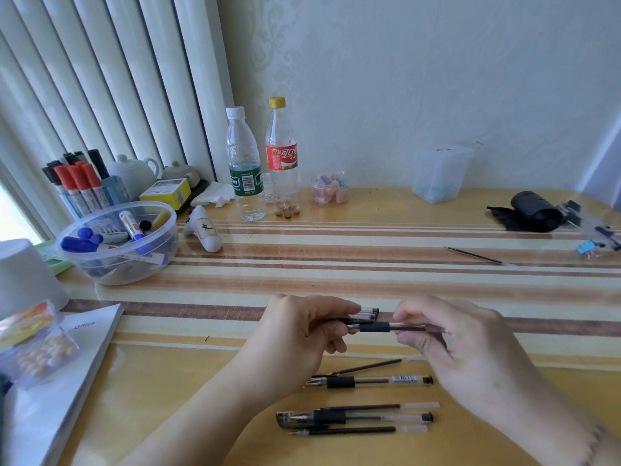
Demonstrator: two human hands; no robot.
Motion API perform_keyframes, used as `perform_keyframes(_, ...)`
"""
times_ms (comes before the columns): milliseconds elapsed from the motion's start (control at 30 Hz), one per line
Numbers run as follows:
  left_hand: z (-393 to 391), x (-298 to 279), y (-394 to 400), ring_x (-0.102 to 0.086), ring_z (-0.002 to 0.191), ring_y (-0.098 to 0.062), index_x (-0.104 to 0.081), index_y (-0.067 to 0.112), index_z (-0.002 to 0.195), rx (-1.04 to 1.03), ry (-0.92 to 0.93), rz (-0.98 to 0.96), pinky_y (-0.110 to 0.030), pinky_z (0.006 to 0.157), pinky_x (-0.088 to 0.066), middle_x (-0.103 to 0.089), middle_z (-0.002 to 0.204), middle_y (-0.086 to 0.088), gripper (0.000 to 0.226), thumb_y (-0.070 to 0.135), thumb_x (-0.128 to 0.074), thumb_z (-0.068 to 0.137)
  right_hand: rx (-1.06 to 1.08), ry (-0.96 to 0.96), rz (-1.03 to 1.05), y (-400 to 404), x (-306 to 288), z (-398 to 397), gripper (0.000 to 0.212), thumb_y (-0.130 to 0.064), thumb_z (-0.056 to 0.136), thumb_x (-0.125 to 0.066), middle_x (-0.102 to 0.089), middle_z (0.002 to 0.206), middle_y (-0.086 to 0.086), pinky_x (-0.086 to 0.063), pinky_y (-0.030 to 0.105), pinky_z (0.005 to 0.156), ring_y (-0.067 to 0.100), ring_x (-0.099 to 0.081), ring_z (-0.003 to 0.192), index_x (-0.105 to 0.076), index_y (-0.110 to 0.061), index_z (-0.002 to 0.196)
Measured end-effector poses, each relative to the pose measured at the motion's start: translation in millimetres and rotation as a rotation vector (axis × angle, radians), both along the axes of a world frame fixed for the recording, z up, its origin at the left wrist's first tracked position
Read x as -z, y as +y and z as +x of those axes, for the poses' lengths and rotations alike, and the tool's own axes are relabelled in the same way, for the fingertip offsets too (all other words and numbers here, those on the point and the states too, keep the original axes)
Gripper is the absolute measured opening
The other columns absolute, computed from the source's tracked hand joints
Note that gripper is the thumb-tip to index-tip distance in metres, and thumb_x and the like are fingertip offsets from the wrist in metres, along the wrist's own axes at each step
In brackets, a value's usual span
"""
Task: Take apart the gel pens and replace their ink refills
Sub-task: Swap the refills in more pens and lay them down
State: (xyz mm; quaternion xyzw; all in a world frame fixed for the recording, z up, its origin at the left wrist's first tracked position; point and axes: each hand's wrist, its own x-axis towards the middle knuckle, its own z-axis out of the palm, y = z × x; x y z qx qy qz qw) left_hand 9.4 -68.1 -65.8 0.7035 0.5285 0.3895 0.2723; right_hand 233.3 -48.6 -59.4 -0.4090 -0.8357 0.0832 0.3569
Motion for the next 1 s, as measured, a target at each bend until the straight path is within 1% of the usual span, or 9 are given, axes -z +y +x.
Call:
perform_keyframes(100, -1, -3, 0, -0.068, 0.073, -0.009, -0.066, 0.024, 0.118, 0.038, 0.087, 0.067, -0.017, 0.071, -0.053, -0.074, 0.083, 0.006, 0.034, 0.003, -0.056, 0.093, -0.041, -0.03, -0.036, -3, 0, -6, 0.026, -0.018, 0.077, -0.076, -0.069, 0.084, -0.021, -0.059, 0.026, 0.067, -0.003, -0.067, 0.08, -0.062, -0.032, 0.094)
perform_keyframes(200, -2, 1, 3, -0.062, 0.079, -0.008, -0.069, 0.027, 0.11, 0.029, 0.284, 0.155, -0.017, 0.069, -0.049, -0.071, 0.086, 0.011, 0.025, 0.012, -0.058, 0.093, -0.065, -0.124, -0.119, 1, 6, -8, 0.024, -0.014, 0.084, -0.071, -0.054, 0.091, -0.034, -0.045, 0.006, 0.075, -0.012, -0.051, 0.098, -0.065, -0.033, 0.098)
perform_keyframes(300, -1, 8, 6, -0.061, 0.085, -0.004, -0.071, 0.028, 0.103, 0.011, 0.362, 0.156, -0.019, 0.076, -0.049, -0.071, 0.093, 0.013, 0.02, 0.015, -0.06, 0.092, 0.016, -0.159, -0.168, 10, 11, 1, 0.025, -0.01, 0.087, -0.067, -0.051, 0.092, -0.038, -0.033, -0.004, 0.08, -0.018, -0.046, 0.101, -0.069, -0.031, 0.1)
perform_keyframes(433, 3, 12, 5, -0.058, 0.095, -0.003, -0.073, 0.026, 0.099, 0.055, 0.418, 0.146, -0.023, 0.083, -0.05, -0.068, 0.098, 0.016, 0.017, 0.02, -0.063, 0.088, 0.044, -0.226, -0.262, 16, 13, 11, 0.015, -0.021, 0.091, -0.064, -0.06, 0.088, -0.028, -0.038, 0.003, 0.07, -0.012, -0.053, 0.086, -0.071, -0.033, 0.097)
perform_keyframes(500, 1, 11, 4, -0.057, 0.09, -0.001, -0.073, 0.027, 0.098, 0.074, 0.417, 0.12, -0.024, 0.08, -0.05, -0.065, 0.096, 0.016, 0.014, 0.026, -0.064, 0.087, 0.035, -0.261, -0.306, 17, 14, 12, 0.015, -0.023, 0.091, -0.062, -0.062, 0.086, -0.025, -0.041, 0.008, 0.068, -0.008, -0.055, 0.082, -0.072, -0.034, 0.091)
perform_keyframes(633, -2, 6, 2, -0.057, 0.08, -0.003, -0.073, 0.028, 0.097, 0.162, 0.414, 0.095, -0.014, 0.068, -0.047, -0.064, 0.089, 0.016, 0.015, 0.036, -0.065, 0.088, -0.003, -0.338, -0.371, 15, 11, 14, 0.014, -0.026, 0.092, -0.06, -0.06, 0.086, -0.025, -0.041, 0.011, 0.068, -0.008, -0.054, 0.084, -0.071, -0.035, 0.088)
perform_keyframes(733, -7, 6, 6, -0.058, 0.085, -0.003, -0.072, 0.028, 0.097, 0.089, 0.375, 0.128, -0.011, 0.067, -0.045, -0.065, 0.091, 0.017, 0.015, 0.038, -0.063, 0.089, 0.038, -0.333, -0.381, 15, 0, 19, 0.013, -0.029, 0.091, -0.061, -0.06, 0.086, -0.028, -0.041, 0.011, 0.066, -0.01, -0.055, 0.083, -0.068, -0.041, 0.092)
perform_keyframes(867, -26, 14, 21, -0.053, 0.093, -0.007, -0.073, 0.026, 0.101, -0.121, 0.502, 0.278, -0.022, 0.081, -0.047, -0.065, 0.099, 0.015, 0.015, 0.026, -0.067, 0.087, 0.293, -0.213, -0.287, 30, -17, 46, 0.014, -0.026, 0.085, -0.069, -0.056, 0.074, -0.023, -0.033, 0.013, 0.057, -0.004, -0.052, 0.071, -0.065, -0.04, 0.086)
perform_keyframes(1000, -32, 19, 25, -0.053, 0.096, -0.014, -0.073, 0.025, 0.102, -0.17, 0.562, 0.259, -0.033, 0.085, -0.048, -0.065, 0.1, 0.012, 0.016, 0.025, -0.068, 0.086, 0.367, -0.368, -0.375, 36, -15, 57, 0.01, -0.037, 0.082, -0.072, -0.051, 0.073, -0.021, -0.038, 0.021, 0.053, -0.001, -0.049, 0.065, -0.063, -0.04, 0.078)
